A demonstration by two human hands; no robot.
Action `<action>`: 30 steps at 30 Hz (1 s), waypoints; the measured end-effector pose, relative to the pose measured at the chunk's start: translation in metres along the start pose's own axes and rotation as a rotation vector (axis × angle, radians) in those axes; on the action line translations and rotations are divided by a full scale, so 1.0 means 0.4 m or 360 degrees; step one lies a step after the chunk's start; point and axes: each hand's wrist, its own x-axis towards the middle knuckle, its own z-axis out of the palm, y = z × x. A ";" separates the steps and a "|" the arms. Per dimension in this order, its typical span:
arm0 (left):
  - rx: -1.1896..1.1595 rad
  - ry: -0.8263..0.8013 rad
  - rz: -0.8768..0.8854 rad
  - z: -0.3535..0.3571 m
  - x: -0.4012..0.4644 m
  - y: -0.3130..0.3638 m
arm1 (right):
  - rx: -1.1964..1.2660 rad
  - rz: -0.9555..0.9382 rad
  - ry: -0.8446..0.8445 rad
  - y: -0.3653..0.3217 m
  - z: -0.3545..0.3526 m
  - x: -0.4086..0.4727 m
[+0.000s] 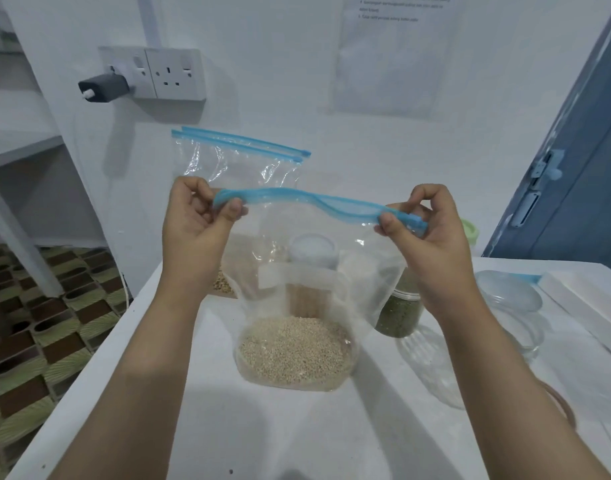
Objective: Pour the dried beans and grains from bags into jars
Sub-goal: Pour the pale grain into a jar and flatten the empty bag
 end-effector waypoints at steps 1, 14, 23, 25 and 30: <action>0.0001 0.0007 0.0004 -0.006 0.005 0.000 | 0.0028 0.0032 -0.0028 0.000 -0.004 0.000; 0.0902 -0.0278 0.0417 0.001 -0.028 0.002 | 0.0127 0.0174 0.0062 0.003 0.010 -0.028; 0.0798 -0.0537 0.0212 -0.014 -0.035 0.006 | 0.0032 0.0234 0.0269 -0.024 0.013 -0.017; 0.0793 -0.0497 0.0237 -0.012 -0.036 0.010 | 0.0076 0.0290 0.0309 -0.032 0.018 -0.010; 0.0927 -0.0153 0.0341 -0.002 -0.039 0.029 | 0.0139 0.0334 0.0414 -0.040 0.037 -0.001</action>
